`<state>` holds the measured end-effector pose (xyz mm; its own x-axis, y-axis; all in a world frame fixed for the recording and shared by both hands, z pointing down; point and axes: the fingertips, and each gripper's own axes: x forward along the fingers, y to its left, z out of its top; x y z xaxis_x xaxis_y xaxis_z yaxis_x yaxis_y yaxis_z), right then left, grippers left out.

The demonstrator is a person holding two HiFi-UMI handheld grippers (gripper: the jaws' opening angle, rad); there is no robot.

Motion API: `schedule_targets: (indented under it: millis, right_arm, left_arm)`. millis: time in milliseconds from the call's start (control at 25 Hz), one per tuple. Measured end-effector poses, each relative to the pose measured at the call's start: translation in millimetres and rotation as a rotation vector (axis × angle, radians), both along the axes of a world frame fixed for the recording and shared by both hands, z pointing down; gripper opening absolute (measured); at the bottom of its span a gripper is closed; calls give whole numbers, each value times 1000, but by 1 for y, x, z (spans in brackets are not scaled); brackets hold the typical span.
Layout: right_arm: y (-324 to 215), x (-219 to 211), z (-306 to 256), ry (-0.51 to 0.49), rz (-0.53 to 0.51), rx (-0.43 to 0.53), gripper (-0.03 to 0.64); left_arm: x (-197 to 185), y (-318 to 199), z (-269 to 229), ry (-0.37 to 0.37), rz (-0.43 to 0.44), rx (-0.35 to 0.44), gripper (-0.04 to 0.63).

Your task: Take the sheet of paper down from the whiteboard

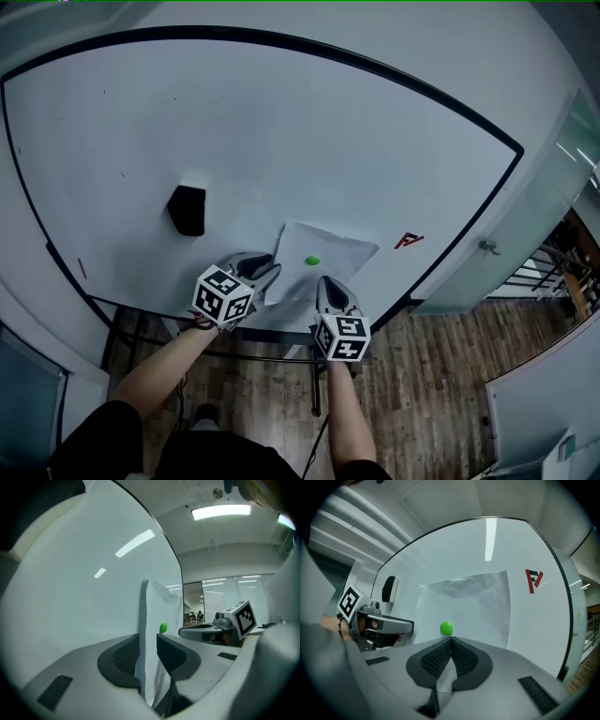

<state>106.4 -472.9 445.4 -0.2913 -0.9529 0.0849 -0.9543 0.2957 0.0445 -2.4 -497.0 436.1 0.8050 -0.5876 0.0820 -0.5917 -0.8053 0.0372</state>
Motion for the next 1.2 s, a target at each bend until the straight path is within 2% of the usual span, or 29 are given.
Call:
schedule_targets:
  millis: [320, 560, 960, 1200]
  right_arm:
    - [-8, 5, -8, 23, 17, 12, 25]
    - [-11, 2, -10, 30, 16, 18, 25]
    - [-18, -4, -11, 63, 41, 37, 26]
    - [-19, -12, -16, 88, 56, 60, 28]
  left_arm:
    - [17, -6, -9, 1, 35, 24, 94]
    - [11, -11, -7, 12, 21, 23, 30]
    - [10, -10, -7, 46, 59, -20, 20]
    - [11, -10, -8, 39, 74, -29, 20]
